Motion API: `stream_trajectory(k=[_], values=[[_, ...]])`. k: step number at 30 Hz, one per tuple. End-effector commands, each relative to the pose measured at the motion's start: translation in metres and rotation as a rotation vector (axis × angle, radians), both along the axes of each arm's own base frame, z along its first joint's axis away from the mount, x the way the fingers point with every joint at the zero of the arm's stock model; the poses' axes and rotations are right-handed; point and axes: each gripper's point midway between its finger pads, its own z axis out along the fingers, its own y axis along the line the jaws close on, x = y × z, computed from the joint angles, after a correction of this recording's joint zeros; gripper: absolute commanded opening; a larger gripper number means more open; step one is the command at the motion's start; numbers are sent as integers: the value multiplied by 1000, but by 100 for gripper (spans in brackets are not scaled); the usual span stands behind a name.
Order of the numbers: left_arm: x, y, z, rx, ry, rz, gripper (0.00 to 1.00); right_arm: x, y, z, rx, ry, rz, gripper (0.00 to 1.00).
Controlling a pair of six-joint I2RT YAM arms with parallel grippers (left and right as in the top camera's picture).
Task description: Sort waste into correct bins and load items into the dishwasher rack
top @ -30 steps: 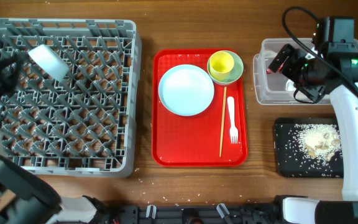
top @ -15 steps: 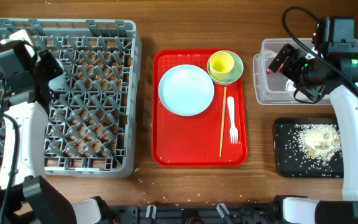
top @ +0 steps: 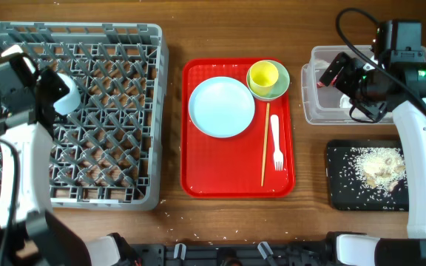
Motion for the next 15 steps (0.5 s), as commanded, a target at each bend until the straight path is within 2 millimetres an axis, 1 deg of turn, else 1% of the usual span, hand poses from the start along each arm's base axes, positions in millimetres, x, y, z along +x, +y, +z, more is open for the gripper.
stream_trajectory(k=[1, 5, 6, 10, 12, 15], values=[[0, 11, -36, -34, 73, 31, 4, 2, 1, 6, -4, -22, 17, 100], [-13, 31, -46, -50, 107, 85, 5, 3, 1, 7, -4, -24, 17, 100], [-22, 41, -48, -58, 120, 116, 5, 4, 0, 7, -4, -30, 17, 100], [-44, 63, -55, -84, 155, 190, 4, 7, 0, 9, -5, -41, 17, 100], [-45, 66, -51, -85, 145, 202, 4, 7, 0, 9, -5, -41, 17, 100], [-44, 65, -32, -97, 80, 235, 4, 7, 0, 9, -5, -41, 17, 100]])
